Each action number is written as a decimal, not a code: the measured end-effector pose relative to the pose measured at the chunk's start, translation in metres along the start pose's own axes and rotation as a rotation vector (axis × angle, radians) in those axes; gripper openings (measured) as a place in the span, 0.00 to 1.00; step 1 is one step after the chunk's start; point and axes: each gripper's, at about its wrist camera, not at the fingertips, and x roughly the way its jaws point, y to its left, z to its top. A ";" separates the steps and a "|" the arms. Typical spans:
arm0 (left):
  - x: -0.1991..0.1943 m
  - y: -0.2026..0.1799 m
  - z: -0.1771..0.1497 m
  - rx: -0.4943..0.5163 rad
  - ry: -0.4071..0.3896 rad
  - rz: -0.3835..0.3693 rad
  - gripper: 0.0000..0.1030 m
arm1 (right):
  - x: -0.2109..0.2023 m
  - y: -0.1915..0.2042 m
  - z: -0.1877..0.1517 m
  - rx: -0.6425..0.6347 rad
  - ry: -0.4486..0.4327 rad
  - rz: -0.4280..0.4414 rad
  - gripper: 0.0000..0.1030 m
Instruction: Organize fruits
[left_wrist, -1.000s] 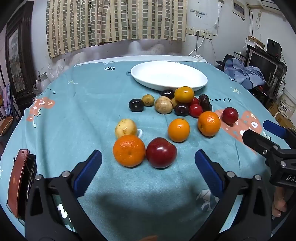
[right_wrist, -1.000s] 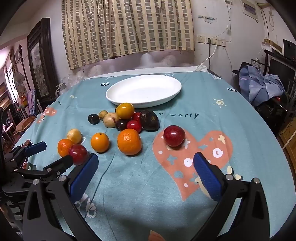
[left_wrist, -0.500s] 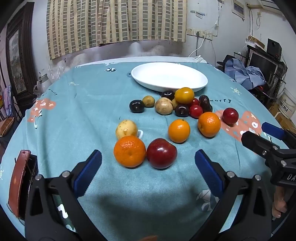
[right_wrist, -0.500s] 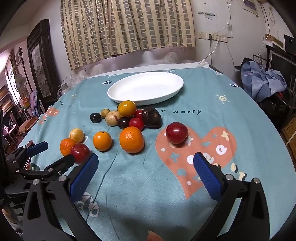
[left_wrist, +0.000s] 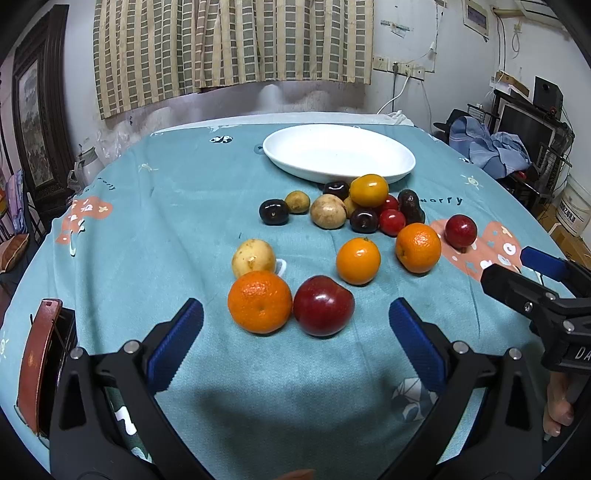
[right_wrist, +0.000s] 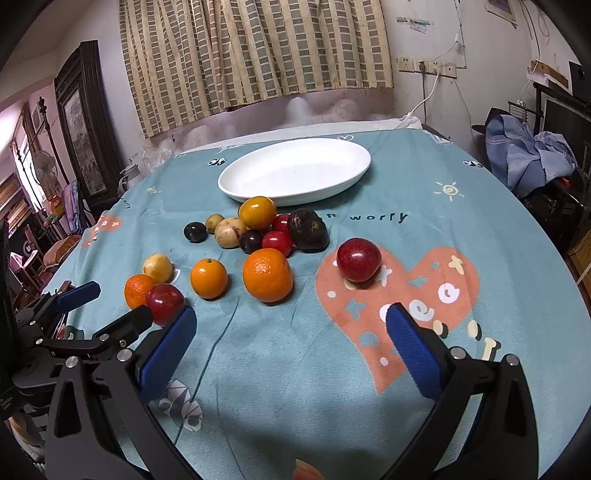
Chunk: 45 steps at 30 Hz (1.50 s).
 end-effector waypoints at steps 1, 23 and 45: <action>0.000 0.000 0.000 0.000 0.000 0.000 0.98 | 0.000 0.000 0.000 0.000 0.000 0.000 0.99; 0.005 0.000 -0.003 -0.002 0.013 0.000 0.98 | 0.001 0.002 -0.003 0.007 0.007 0.010 0.99; 0.017 0.004 -0.003 -0.034 0.089 -0.016 0.98 | 0.009 -0.011 -0.004 0.074 0.072 0.067 0.99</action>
